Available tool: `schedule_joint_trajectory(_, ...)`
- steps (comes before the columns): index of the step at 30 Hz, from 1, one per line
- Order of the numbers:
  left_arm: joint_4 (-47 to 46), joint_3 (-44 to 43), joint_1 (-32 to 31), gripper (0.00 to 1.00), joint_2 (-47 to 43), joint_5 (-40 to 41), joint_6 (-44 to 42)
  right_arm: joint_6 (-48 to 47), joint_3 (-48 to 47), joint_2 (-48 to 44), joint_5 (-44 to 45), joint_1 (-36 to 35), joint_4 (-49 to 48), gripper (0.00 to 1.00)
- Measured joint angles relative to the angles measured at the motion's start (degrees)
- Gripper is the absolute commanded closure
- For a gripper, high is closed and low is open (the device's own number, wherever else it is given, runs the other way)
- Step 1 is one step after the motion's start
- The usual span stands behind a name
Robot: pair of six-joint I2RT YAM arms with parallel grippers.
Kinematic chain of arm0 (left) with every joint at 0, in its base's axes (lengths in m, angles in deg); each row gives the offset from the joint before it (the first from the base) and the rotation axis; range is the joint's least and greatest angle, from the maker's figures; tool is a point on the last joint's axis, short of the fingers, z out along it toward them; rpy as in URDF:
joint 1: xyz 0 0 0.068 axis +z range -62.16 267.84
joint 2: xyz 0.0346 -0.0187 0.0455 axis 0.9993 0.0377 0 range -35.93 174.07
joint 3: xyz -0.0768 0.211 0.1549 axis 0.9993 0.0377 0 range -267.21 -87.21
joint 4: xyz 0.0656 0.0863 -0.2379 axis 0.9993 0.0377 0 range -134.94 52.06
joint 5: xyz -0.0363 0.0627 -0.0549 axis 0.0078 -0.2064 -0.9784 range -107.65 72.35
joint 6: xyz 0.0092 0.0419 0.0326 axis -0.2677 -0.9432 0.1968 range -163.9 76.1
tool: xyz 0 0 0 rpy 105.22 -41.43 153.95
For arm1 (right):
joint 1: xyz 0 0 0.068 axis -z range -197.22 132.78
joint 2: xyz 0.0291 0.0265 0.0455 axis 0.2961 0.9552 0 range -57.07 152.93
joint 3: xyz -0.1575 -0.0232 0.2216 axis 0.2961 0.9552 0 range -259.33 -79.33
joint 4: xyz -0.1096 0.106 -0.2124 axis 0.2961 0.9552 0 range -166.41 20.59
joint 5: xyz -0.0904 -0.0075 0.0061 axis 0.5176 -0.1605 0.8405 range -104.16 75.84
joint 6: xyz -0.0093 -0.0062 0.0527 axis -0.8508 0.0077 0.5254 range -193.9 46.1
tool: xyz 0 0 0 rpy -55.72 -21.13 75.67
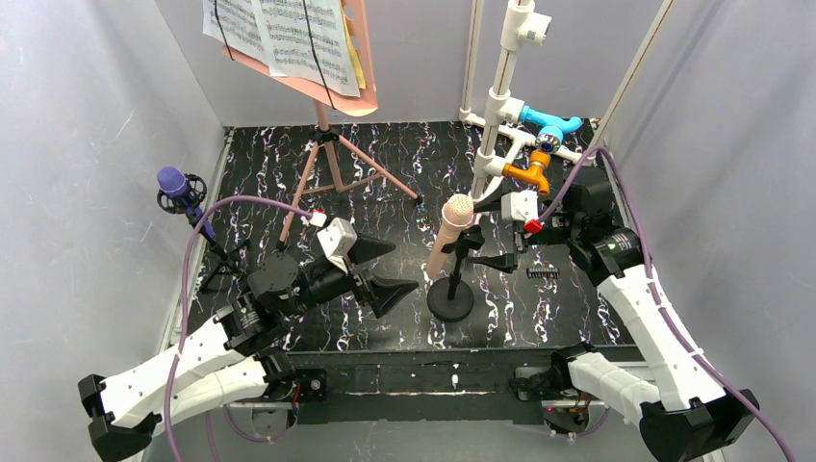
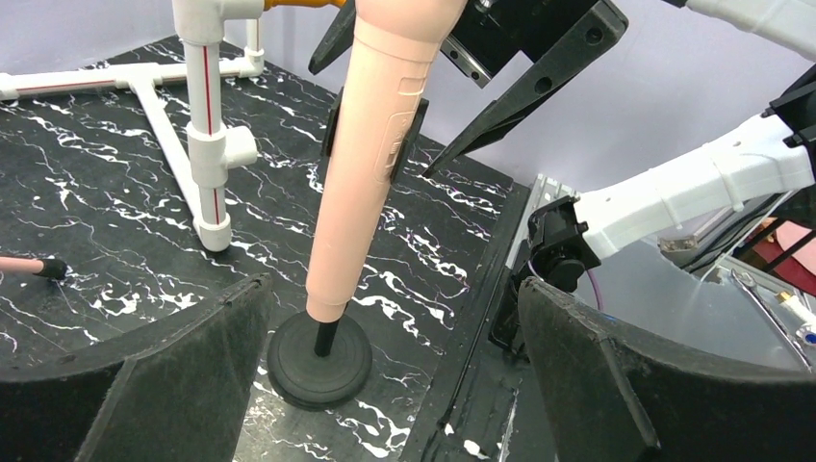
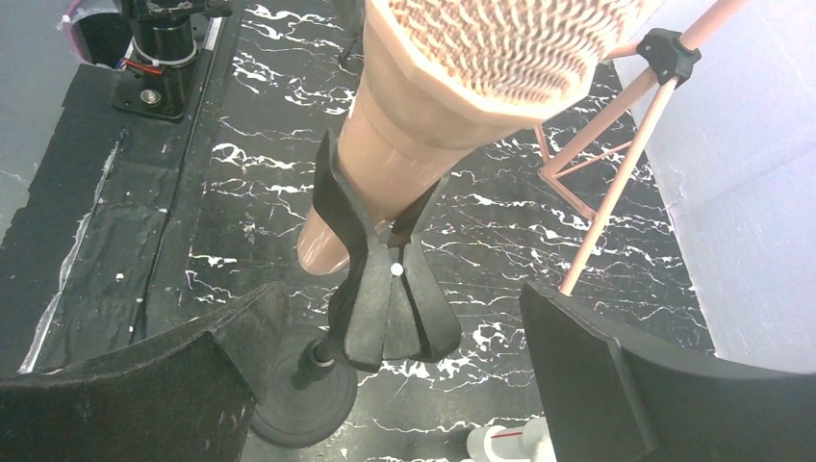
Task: Pack up the instrument practice props
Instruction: Remove the microphone from the microphone stand.
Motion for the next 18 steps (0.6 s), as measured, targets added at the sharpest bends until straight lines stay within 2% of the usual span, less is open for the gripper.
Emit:
schedule_joint_trajectory(8, 0.26, -2.1, 0.0, 0.02, 5.51, -3.74, -3.1, 0.42, 1.9, 0.09, 1.2, -0.72, 0.04, 0.0)
schedule_joint_trajectory(12, -0.92, -4.81, 0.0, 0.02, 9.88, -6.97, -7.54, 0.85, 1.92, 0.11, 1.53, -0.72, -0.11, 0.08)
schedule_joint_trajectory(18, -3.85, -7.19, 0.0, 0.02, 14.19, -9.84, -14.93, 3.02, 2.36, 0.04, 0.68, -0.72, -0.68, 0.13)
